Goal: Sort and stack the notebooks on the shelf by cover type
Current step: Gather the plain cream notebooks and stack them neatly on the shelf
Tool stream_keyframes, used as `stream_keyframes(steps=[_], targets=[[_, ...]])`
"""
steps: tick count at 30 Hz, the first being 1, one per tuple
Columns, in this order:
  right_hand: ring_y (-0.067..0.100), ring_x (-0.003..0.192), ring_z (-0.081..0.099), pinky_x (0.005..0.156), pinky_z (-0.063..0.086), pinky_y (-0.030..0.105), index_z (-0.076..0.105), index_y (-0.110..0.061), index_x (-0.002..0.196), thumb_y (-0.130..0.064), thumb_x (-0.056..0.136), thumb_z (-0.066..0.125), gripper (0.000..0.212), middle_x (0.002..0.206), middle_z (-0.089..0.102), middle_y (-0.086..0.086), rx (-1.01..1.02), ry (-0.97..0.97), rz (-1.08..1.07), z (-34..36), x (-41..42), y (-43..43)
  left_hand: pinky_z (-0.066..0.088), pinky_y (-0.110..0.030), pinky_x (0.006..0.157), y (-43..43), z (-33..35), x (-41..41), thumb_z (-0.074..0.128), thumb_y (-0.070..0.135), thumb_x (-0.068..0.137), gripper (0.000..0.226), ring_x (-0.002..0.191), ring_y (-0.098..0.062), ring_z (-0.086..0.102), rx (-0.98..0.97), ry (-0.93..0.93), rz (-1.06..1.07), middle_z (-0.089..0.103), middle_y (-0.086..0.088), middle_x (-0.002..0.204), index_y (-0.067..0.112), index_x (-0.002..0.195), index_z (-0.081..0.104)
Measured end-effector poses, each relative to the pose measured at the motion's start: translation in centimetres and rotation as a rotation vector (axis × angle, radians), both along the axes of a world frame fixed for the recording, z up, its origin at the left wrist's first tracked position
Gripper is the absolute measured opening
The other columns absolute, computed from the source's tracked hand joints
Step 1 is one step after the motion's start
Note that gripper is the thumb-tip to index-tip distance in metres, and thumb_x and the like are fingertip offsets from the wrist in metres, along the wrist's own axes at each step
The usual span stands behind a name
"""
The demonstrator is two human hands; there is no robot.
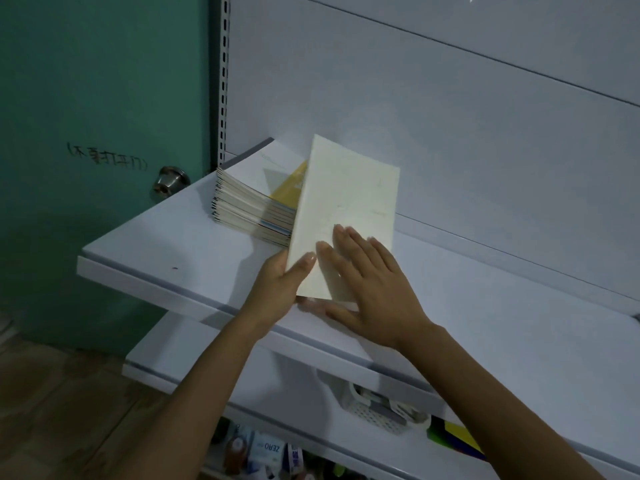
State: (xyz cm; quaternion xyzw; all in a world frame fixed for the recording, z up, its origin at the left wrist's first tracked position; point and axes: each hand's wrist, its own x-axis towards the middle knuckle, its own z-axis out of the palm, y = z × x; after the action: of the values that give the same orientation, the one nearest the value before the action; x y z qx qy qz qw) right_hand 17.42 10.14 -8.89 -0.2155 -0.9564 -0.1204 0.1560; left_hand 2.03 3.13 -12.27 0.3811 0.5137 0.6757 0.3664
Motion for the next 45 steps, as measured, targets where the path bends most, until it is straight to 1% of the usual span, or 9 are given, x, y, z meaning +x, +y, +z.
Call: stream_keyframes(steps=[5, 9, 18, 24, 28, 31, 34, 39, 45], targets=[[0.021, 0.132, 0.043, 0.109, 0.034, 0.036, 0.048, -0.012, 0.137, -0.048, 0.095, 0.039, 0.056, 0.144, 0.047, 0.008, -0.104, 0.518, 0.077, 3.9, -1.5, 0.5, 0.056, -0.026, 0.065, -0.3, -0.5, -0.2, 0.058, 0.028, 0.090, 0.008, 0.083, -0.006, 0.066, 0.137, -0.183, 0.273, 0.070, 0.010, 0.088, 0.030, 0.098, 0.061], [0.010, 0.126, 0.045, 0.104, 0.038, 0.027, 0.046, -0.017, 0.136, -0.037, 0.101, 0.036, 0.042, 0.140, 0.048, -0.002, -0.606, 1.004, -0.138, 6.6, -4.4, 3.2, 0.048, -0.019, 0.048, -0.2, -0.1, -0.2, 0.057, 0.025, 0.093, 0.009, 0.064, -0.001, 0.063, 0.197, -0.310, 0.432, 0.066, 0.008, 0.085, 0.029, 0.101, 0.059], [0.028, 0.129, 0.043, 0.101, 0.038, 0.041, 0.027, -0.015, 0.147, -0.071, 0.081, 0.045, 0.089, 0.145, 0.041, 0.009, -0.253, 0.061, -0.329, 3.6, -4.7, 6.5, 0.041, -0.017, 0.041, 0.0, -0.4, -1.2, 0.054, 0.028, 0.095, 0.014, 0.043, -0.001, 0.048, 0.135, -0.419, 0.464, 0.054, -0.002, 0.077, 0.015, 0.101, 0.056], [0.031, 0.097, 0.062, 0.076, 0.049, 0.038, 0.028, -0.029, 0.148, -0.042, 0.099, 0.038, 0.052, 0.118, 0.063, 0.008, -0.172, 0.201, -0.257, 5.0, -2.5, 6.5, 0.047, -0.019, 0.045, -0.3, -0.1, -0.6, 0.053, 0.032, 0.095, 0.013, 0.045, -0.003, 0.055, 0.077, -0.261, 0.387, 0.060, -0.003, 0.080, 0.023, 0.102, 0.057], [0.031, 0.071, 0.063, 0.063, 0.052, 0.037, 0.051, -0.013, 0.128, -0.031, 0.102, 0.037, 0.035, 0.082, 0.062, 0.006, -0.343, 0.676, -0.233, 7.9, -0.8, 6.7, 0.042, -0.019, 0.039, -0.8, 0.1, -0.3, 0.052, 0.033, 0.094, 0.013, 0.049, -0.011, 0.062, 0.078, -0.148, 0.316, 0.064, -0.003, 0.082, 0.025, 0.104, 0.055], [0.027, 0.059, 0.058, 0.057, 0.055, 0.045, 0.047, -0.015, 0.133, -0.030, 0.103, 0.034, 0.036, 0.074, 0.059, 0.006, -0.171, 0.810, -0.211, 9.3, -0.4, 5.6, 0.043, -0.019, 0.038, -0.7, 0.2, 0.0, 0.051, 0.032, 0.093, 0.010, 0.049, -0.016, 0.065, 0.068, -0.069, 0.256, 0.067, 0.001, 0.078, 0.028, 0.101, 0.054], [0.015, 0.047, 0.050, 0.045, 0.046, 0.027, 0.043, -0.022, 0.137, -0.031, 0.099, 0.038, 0.039, 0.064, 0.058, 0.001, 0.089, 0.674, -0.080, 9.1, -0.7, 2.9, 0.044, -0.020, 0.038, -0.5, 0.3, 0.1, 0.050, 0.032, 0.093, 0.011, 0.051, -0.018, 0.066, 0.044, -0.019, 0.217, 0.068, 0.004, 0.073, 0.025, 0.101, 0.054], [0.037, 0.118, 0.057, 0.086, 0.054, 0.051, 0.050, -0.012, 0.137, -0.025, 0.082, 0.073, 0.061, 0.134, 0.054, 0.021, 0.158, 0.314, -0.038, 1.4, -1.9, -0.2, 0.044, -0.021, 0.038, -0.3, -0.5, 0.1, 0.052, 0.033, 0.091, 0.027, 0.059, -0.022, 0.066, 0.045, 0.023, 0.221, 0.067, -0.003, 0.082, 0.020, 0.116, 0.053], [0.030, 0.143, 0.025, 0.111, 0.030, 0.047, 0.032, -0.015, 0.145, -0.052, 0.096, 0.038, 0.062, 0.153, 0.029, 0.017, 0.014, 0.345, 0.030, -3.4, -1.7, -0.5, 0.049, -0.018, 0.045, -0.7, -0.1, 0.4, 0.035, 0.055, 0.085, 0.035, 0.063, -0.004, 0.065, 0.075, 0.001, 0.227, 0.066, 0.004, 0.076, 0.030, 0.097, 0.055]])
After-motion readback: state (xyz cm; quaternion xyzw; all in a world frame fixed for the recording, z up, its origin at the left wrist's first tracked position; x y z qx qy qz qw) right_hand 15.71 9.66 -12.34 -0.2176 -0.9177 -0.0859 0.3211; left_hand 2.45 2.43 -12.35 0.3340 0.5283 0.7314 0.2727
